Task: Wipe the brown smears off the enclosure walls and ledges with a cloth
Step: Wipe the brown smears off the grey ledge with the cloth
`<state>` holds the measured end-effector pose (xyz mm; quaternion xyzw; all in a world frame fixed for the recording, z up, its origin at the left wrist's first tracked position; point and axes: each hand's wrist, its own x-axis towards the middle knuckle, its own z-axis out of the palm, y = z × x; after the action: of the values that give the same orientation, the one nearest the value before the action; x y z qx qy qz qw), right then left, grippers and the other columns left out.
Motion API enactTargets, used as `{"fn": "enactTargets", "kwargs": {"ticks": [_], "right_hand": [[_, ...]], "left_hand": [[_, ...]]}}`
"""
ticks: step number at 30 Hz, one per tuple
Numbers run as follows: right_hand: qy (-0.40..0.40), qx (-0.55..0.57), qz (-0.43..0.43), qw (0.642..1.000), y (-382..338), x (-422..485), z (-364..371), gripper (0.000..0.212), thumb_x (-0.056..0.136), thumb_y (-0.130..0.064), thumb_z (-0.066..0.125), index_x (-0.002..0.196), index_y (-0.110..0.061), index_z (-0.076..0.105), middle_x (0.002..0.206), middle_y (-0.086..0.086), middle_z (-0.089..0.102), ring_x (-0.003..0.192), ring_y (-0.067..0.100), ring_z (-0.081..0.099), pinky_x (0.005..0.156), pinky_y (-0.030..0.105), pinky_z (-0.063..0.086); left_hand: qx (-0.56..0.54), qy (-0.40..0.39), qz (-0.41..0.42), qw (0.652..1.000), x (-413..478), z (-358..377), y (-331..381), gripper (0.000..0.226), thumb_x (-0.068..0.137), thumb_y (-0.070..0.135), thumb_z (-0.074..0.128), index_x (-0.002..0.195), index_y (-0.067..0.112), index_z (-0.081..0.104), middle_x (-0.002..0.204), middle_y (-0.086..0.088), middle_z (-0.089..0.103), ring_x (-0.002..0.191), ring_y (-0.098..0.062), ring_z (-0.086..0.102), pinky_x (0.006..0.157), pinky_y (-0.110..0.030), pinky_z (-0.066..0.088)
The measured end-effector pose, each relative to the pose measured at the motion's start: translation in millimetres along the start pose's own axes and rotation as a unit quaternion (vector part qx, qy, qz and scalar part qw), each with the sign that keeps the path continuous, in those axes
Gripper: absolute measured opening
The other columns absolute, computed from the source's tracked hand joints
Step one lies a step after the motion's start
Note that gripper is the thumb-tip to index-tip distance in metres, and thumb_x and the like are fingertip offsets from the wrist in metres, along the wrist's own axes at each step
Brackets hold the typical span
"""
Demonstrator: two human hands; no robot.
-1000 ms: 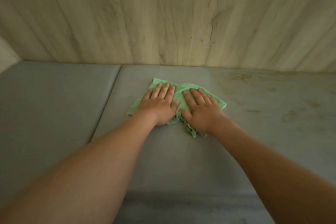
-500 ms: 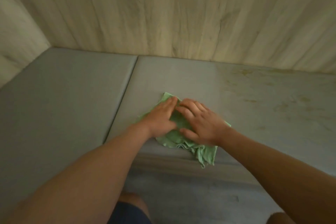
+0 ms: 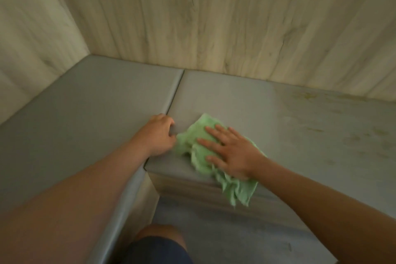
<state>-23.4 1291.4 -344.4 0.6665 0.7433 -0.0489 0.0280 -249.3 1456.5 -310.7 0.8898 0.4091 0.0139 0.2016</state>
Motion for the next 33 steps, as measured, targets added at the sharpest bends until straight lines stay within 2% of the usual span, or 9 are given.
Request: {"fn": "enactTargets", "kwargs": {"ticks": [3,5,9,16,20,23,26,29,33], "right_hand": [[-0.001,-0.003,0.171,0.985,41.1,48.9,-8.1,0.098,0.072,-0.087,-0.025,0.160,-0.049,-0.004,0.174,-0.001,0.000,0.160,0.026,0.001,0.126,0.049,-0.003],[-0.009,-0.009,0.234,0.972,57.2,82.5,-14.0,0.087,0.086,-0.080,-0.010,0.164,-0.040,-0.002,0.174,0.002,-0.002,0.160,0.029,-0.006,0.125,0.053,-0.011],[0.010,0.016,0.260,0.966,69.3,148.3,-24.5,0.075,0.104,-0.063,0.010,0.166,-0.021,0.003,0.174,0.007,-0.001,0.160,0.027,-0.004,0.128,0.047,-0.005],[-0.009,0.041,0.130,0.991,20.3,141.9,-20.2,0.076,0.094,-0.081,0.015,0.162,-0.048,0.005,0.174,0.000,0.001,0.160,0.024,0.000,0.128,0.044,0.002],[-0.007,0.036,-0.077,0.996,-21.2,45.7,-8.0,0.072,0.098,-0.074,0.026,0.163,-0.044,0.019,0.173,-0.004,0.010,0.160,0.022,0.005,0.129,0.041,0.004],[-0.027,0.001,-0.142,0.989,24.0,20.2,-7.7,0.067,0.103,-0.070,0.028,0.163,-0.042,0.020,0.173,-0.005,0.014,0.160,0.018,0.010,0.128,0.035,0.005],[0.000,-0.016,0.063,0.998,75.7,53.3,-14.8,0.079,0.091,-0.084,0.000,0.161,-0.047,0.004,0.173,0.003,0.012,0.159,0.026,0.015,0.127,0.040,0.009],[-0.010,0.032,0.270,0.962,68.7,98.7,-17.4,0.077,0.096,-0.078,0.010,0.164,-0.043,0.002,0.174,0.006,0.003,0.160,0.029,0.004,0.128,0.047,0.005],[-0.005,0.070,0.254,0.965,-4.0,107.0,-14.3,0.080,0.097,-0.074,0.016,0.165,-0.034,0.003,0.173,0.013,0.000,0.160,0.033,-0.001,0.129,0.048,0.001]], "left_hand": [[0.071,-0.108,0.031,0.991,-3.6,-1.2,-4.9,0.100,0.090,0.068,0.062,0.160,0.006,0.027,0.168,-0.013,0.023,0.154,-0.028,0.024,0.125,-0.031,0.021],[0.128,-0.175,0.045,0.975,-4.3,0.9,-4.8,0.122,0.085,0.076,0.061,0.164,0.006,0.000,0.173,-0.011,-0.002,0.159,-0.023,0.007,0.128,-0.031,0.010],[0.147,-0.186,0.042,0.971,4.9,8.6,-1.9,0.127,0.084,0.075,0.064,0.163,0.003,-0.005,0.172,-0.015,-0.006,0.160,-0.025,0.003,0.129,-0.034,0.008],[0.118,-0.160,0.045,0.979,5.2,17.5,-6.4,0.126,0.082,0.075,0.065,0.164,0.007,-0.001,0.173,-0.011,-0.002,0.159,-0.024,0.006,0.129,-0.036,0.010],[0.056,-0.128,0.068,0.988,-3.1,8.8,-10.6,0.123,0.064,0.086,0.068,0.162,0.021,0.031,0.164,-0.008,0.033,0.150,-0.027,0.033,0.123,-0.031,0.026],[0.063,-0.151,0.053,0.985,-5.9,2.6,-8.3,0.124,0.074,0.077,0.073,0.165,0.013,0.018,0.172,-0.010,0.015,0.157,-0.023,0.019,0.127,-0.027,0.015],[0.090,-0.162,0.041,0.982,-4.3,1.8,-3.0,0.126,0.079,0.073,0.070,0.164,0.006,0.005,0.173,-0.013,0.004,0.159,-0.023,0.010,0.128,-0.030,0.010],[0.114,-0.142,0.033,0.983,-3.9,7.6,1.0,0.124,0.081,0.071,0.070,0.164,0.004,0.007,0.172,-0.014,0.006,0.159,-0.024,0.012,0.128,-0.031,0.012],[0.098,-0.146,0.033,0.984,-12.3,1.9,-0.4,0.120,0.084,0.069,0.069,0.164,0.005,0.007,0.172,-0.014,0.004,0.159,-0.024,0.010,0.127,-0.028,0.010]]}}
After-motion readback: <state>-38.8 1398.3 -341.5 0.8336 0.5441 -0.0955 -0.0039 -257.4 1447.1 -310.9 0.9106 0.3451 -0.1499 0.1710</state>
